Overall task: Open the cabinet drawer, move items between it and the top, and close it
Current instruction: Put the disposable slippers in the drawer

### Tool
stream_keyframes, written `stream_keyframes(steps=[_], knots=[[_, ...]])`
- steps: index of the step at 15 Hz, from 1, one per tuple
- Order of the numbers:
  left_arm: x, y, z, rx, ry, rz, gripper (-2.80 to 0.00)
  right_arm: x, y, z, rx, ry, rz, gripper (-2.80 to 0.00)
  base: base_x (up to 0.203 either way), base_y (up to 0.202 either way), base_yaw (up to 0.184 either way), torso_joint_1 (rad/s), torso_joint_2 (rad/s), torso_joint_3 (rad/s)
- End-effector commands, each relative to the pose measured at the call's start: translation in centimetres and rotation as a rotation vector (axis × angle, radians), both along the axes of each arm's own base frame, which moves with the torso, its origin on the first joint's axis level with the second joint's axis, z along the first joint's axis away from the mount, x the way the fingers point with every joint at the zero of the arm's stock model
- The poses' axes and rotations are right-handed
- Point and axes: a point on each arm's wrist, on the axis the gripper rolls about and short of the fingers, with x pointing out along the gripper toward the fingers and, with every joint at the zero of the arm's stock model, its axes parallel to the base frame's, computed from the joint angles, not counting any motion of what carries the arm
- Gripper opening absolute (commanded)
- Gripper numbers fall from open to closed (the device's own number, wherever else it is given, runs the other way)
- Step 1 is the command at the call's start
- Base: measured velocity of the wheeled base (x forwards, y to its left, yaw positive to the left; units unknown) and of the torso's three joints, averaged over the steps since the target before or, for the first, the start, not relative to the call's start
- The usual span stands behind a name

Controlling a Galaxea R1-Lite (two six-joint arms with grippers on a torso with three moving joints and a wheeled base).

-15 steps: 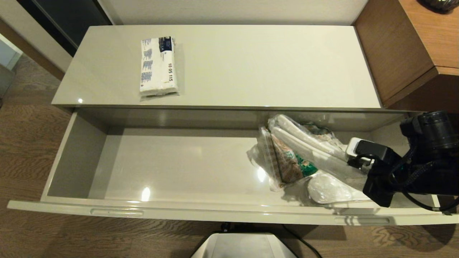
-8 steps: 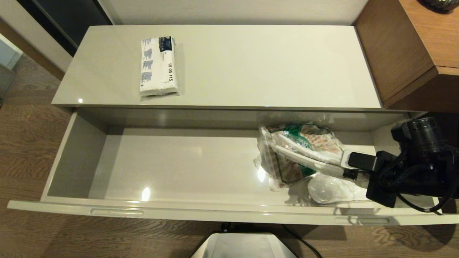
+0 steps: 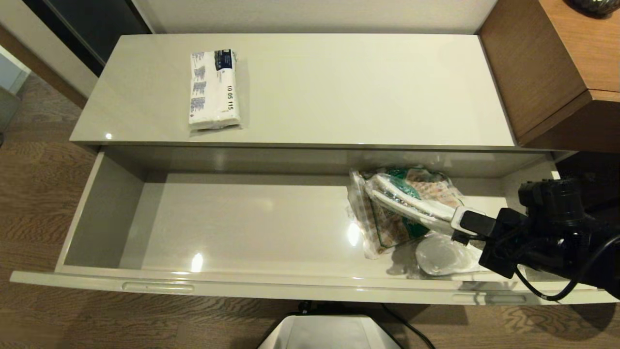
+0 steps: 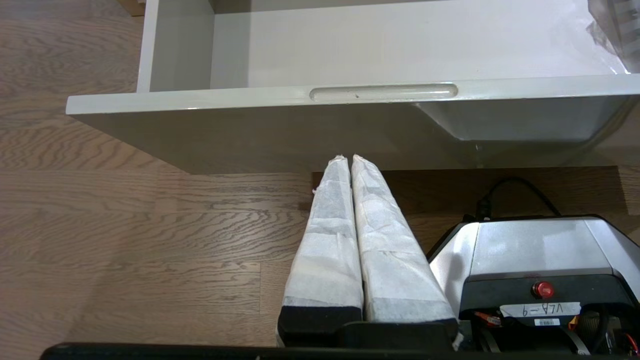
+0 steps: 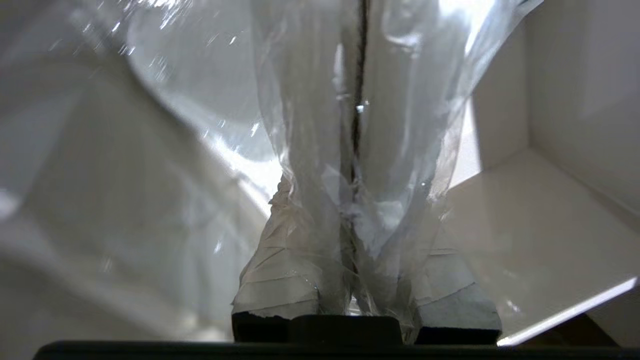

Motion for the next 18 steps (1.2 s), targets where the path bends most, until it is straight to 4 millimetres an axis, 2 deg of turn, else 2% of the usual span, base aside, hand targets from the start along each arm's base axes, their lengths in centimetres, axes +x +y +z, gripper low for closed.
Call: stream_keyframes(steps=[1,2,9,13,15,17,18], knots=[[0.0,0.0,0.0,0.0,0.002,0.0,-2.8,0.2,0.1,-0.7,0.001,-0.004,0.001,-2.8,0.0,0.0,0.0,0.0,0.0,0.0],[0.0,0.0,0.0,0.0,0.002,0.0,-2.8,0.2,0.1,-0.7,0.002,-0.008,-0.002,0.0,0.0,0.0,0.0,0.007,-0.06,-0.035],[0.0,0.0,0.0,0.0,0.002,0.0,-2.8,0.7,0.1,0.3,0.114,-0.073,-0.06,0.0,0.0,0.0,0.0,0.279,-0.46,-0.182],[0.0,0.0,0.0,0.0,0.002,0.0,-2.8,1.1,0.4,-1.4,0.208,-0.019,-0.018,0.0,0.0,0.0,0.0,0.104,-0.18,-0.074],[0.0,0.0,0.0,0.0,0.002,0.0,-2.8,1.7,0.6,-1.5,0.236,-0.058,-0.005,0.0,0.0,0.0,0.0,0.007,-0.02,-0.006],[0.0,0.0,0.0,0.002,0.002,0.0,-2.8,2.1,0.5,-0.9,0.258,-0.132,-0.003,0.0,0.0,0.0,0.0,0.0,0.0,0.0],[0.0,0.0,0.0,0.0,0.002,0.0,-2.8,2.1,0.0,0.3,0.296,-0.187,-0.027,0.0,0.0,0.0,0.0,0.0,0.0,0.0]])
